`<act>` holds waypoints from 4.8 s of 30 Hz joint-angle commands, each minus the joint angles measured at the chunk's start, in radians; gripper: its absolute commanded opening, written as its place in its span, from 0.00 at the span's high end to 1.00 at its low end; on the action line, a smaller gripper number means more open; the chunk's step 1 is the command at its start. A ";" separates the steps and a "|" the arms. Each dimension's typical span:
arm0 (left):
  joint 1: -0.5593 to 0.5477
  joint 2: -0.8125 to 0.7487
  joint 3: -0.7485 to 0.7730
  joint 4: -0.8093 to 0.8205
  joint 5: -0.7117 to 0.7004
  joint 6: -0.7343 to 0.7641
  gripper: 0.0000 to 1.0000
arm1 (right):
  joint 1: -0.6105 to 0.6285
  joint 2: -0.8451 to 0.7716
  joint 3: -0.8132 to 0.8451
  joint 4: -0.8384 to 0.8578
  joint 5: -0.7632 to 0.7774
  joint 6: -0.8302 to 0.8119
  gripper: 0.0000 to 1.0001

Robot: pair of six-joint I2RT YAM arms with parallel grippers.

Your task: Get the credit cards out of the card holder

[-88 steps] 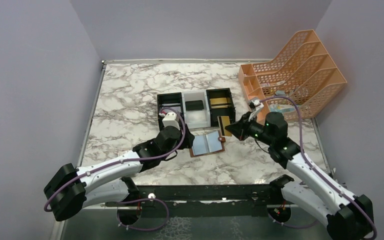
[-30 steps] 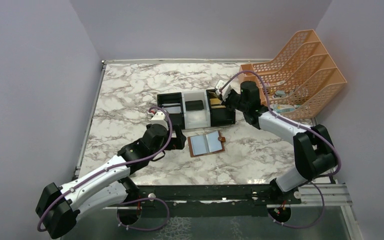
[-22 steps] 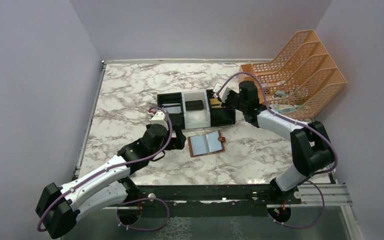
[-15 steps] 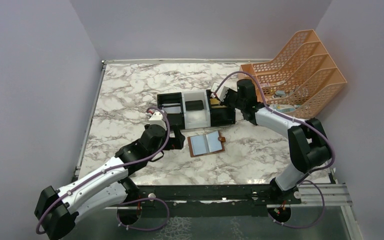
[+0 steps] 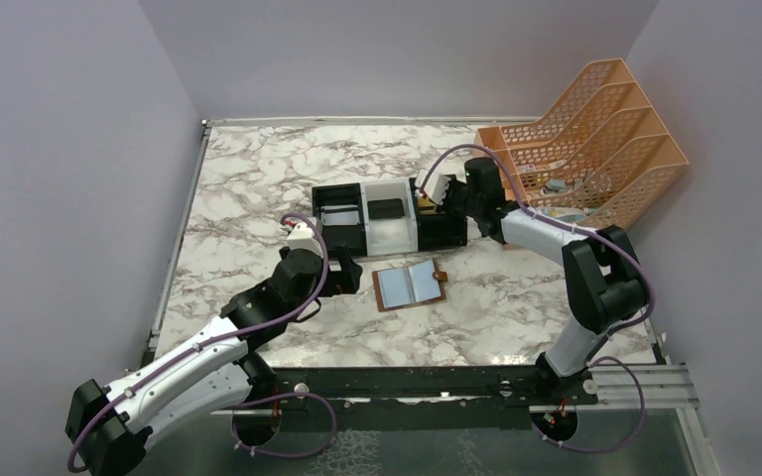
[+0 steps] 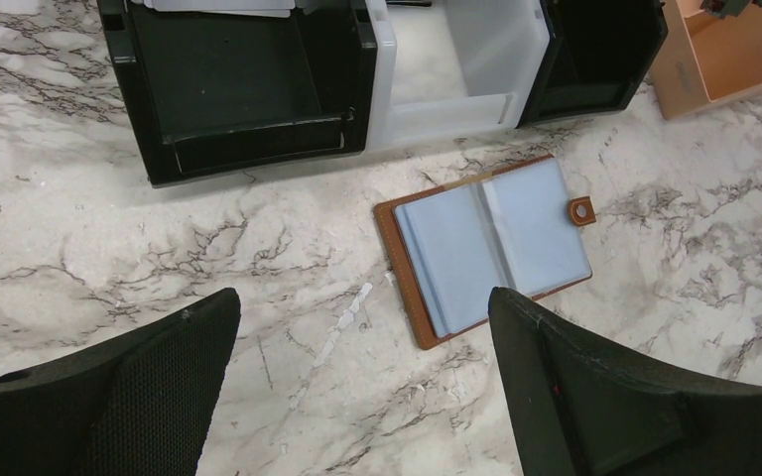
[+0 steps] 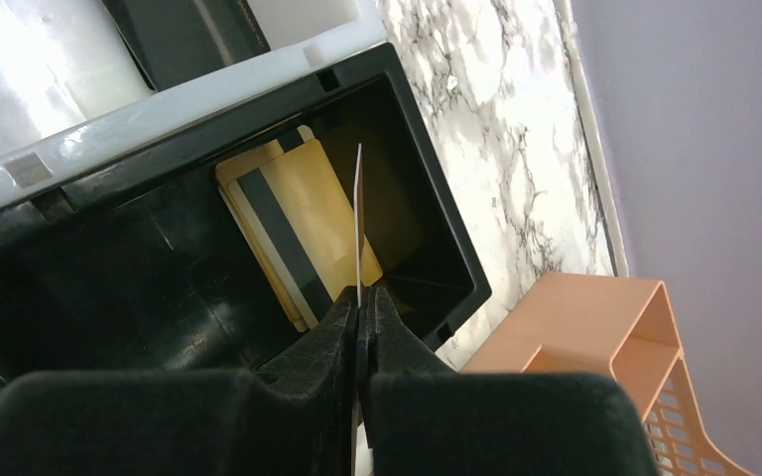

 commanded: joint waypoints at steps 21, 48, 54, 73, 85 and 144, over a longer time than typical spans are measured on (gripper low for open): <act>0.005 -0.039 -0.016 -0.001 -0.084 -0.028 0.01 | -0.001 0.164 0.120 -0.033 0.006 -0.162 0.97; 0.006 -0.021 -0.020 -0.011 -0.062 -0.003 0.01 | -0.001 0.154 0.062 0.005 -0.030 -0.127 0.50; 0.006 -0.031 -0.020 -0.020 -0.062 -0.003 0.01 | -0.001 0.165 0.081 -0.026 -0.030 -0.118 0.44; 0.006 -0.007 -0.028 0.012 -0.051 -0.015 0.01 | -0.001 0.032 -0.024 0.314 -0.035 0.282 0.45; 0.006 -0.044 -0.021 -0.011 -0.057 -0.008 0.01 | -0.001 -0.075 0.008 -0.021 0.019 1.048 0.79; 0.008 0.016 -0.016 0.018 -0.048 -0.018 0.01 | 0.065 0.328 0.323 -0.305 0.397 1.164 0.92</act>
